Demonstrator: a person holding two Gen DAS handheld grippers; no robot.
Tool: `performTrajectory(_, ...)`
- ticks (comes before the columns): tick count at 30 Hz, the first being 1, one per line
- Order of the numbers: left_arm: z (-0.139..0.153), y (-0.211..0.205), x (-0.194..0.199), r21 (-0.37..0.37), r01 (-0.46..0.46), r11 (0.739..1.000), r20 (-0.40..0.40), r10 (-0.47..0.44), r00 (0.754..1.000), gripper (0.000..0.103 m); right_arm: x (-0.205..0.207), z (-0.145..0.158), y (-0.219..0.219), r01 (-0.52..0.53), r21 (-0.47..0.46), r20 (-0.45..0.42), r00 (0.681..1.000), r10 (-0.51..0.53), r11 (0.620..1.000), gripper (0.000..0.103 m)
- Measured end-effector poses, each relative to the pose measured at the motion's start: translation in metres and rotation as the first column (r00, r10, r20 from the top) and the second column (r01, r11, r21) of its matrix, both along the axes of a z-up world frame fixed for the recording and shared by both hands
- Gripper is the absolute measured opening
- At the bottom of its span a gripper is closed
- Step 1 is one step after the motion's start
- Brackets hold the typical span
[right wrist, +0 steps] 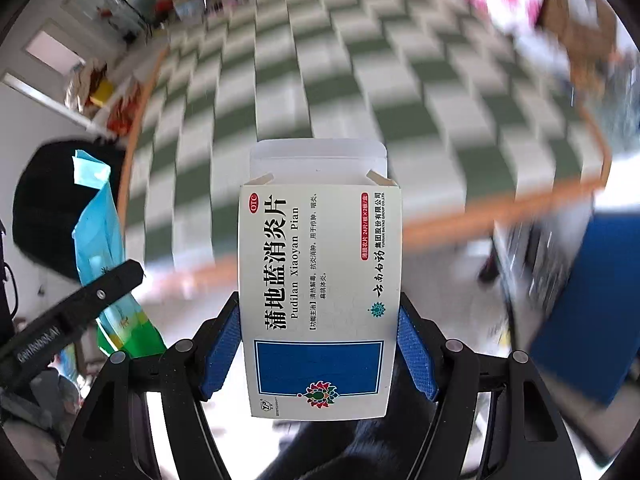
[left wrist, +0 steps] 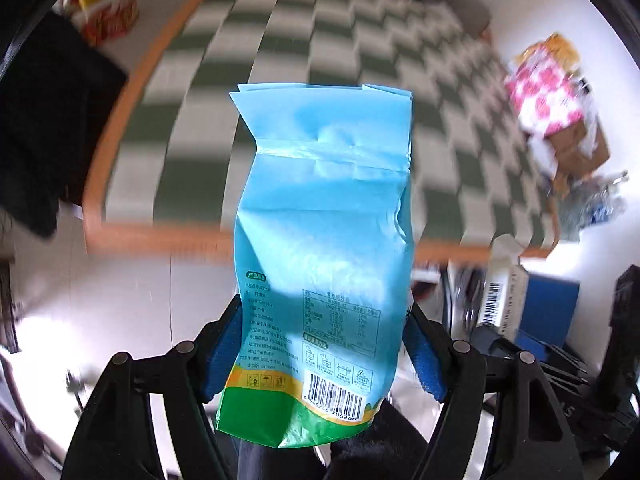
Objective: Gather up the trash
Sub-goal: 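Lift the snack bag and medicine box and carry them toward the bin, then open both tools to drop the bag and box into the bin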
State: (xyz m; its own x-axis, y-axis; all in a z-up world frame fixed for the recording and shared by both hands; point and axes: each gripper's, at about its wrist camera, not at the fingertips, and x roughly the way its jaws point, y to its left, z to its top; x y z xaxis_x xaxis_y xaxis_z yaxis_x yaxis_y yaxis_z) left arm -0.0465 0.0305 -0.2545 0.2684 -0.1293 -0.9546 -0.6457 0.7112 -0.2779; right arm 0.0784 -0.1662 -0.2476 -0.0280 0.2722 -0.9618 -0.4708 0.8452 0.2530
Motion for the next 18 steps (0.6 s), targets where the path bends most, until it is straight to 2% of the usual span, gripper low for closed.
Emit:
performTrajectory(2, -0.032, -0.009, -0.016, -0.038, -0.011, 0.999, -0.05, 0.009, 0.999, 0.072, -0.019, -0.03, -0.015, -0.003, -0.027, -0.067, 0.998, 0.001, 1.0, 0.074)
performTrajectory(5, -0.102, -0.017, -0.028, -0.103, -0.033, 0.994, -0.112, 0.022, 0.993, 0.072, -0.041, -0.086, -0.033, -0.016, -0.066, -0.144, 0.99, 0.006, 0.998, 0.074)
performTrajectory(6, -0.121, -0.019, -0.028, -0.12, -0.036, 0.992, -0.123, 0.021, 0.992, 0.072, -0.047, -0.115, -0.038, -0.023, -0.081, -0.167, 0.986, 0.01, 0.996, 0.074)
performTrajectory(8, -0.176, -0.019, -0.024, -0.153, -0.055, 0.987, -0.168, 0.029, 0.985, 0.072, -0.049, -0.157, -0.043, -0.027, -0.098, -0.196, 0.981, 0.008, 0.995, 0.074)
performTrajectory(10, -0.236, -0.016, -0.019, -0.194, -0.079, 0.978, -0.194, 0.041, 0.98, 0.072, -0.051, -0.213, -0.047, -0.02, -0.115, -0.242, 0.97, -0.009, 0.993, 0.074)
performTrajectory(15, -0.364, -0.006, 0.002, -0.298, -0.075, 0.952, -0.211, 0.011, 0.977, 0.073, -0.049, -0.337, -0.042, -0.008, -0.114, -0.273, 0.962, -0.024, 0.993, 0.074)
performTrajectory(16, -0.383, -0.004, 0.005, -0.316, -0.069, 0.946, -0.206, 0.002, 0.979, 0.075, -0.049, -0.363, -0.038, -0.014, -0.114, -0.277, 0.961, -0.018, 0.993, 0.074)
performTrajectory(18, -0.413, -0.002, 0.006, -0.325, -0.057, 0.944, -0.197, -0.009, 0.98, 0.086, -0.047, -0.41, -0.029, -0.019, -0.093, -0.289, 0.957, -0.008, 0.995, 0.074)
